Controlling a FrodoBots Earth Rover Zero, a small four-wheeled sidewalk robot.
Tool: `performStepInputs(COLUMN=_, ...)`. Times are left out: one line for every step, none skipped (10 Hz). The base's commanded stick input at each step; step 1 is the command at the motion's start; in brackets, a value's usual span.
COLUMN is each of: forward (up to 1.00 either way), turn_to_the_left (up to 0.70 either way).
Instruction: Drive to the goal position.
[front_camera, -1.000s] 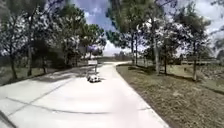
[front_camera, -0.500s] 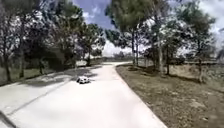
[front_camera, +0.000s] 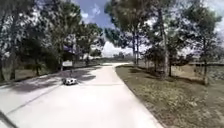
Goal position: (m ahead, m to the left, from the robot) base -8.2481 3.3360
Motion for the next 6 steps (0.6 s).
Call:
performStepInputs(forward=0.0, turn_to_the_left=0.85)
performStepInputs(forward=0.0, turn_to_the_left=0.85)
performStepInputs(forward=0.0, turn_to_the_left=0.85)
performStepInputs(forward=0.0, turn_to_the_left=0.85)
performStepInputs(forward=0.0, turn_to_the_left=0.85)
performStepInputs(forward=0.0, turn_to_the_left=0.85)
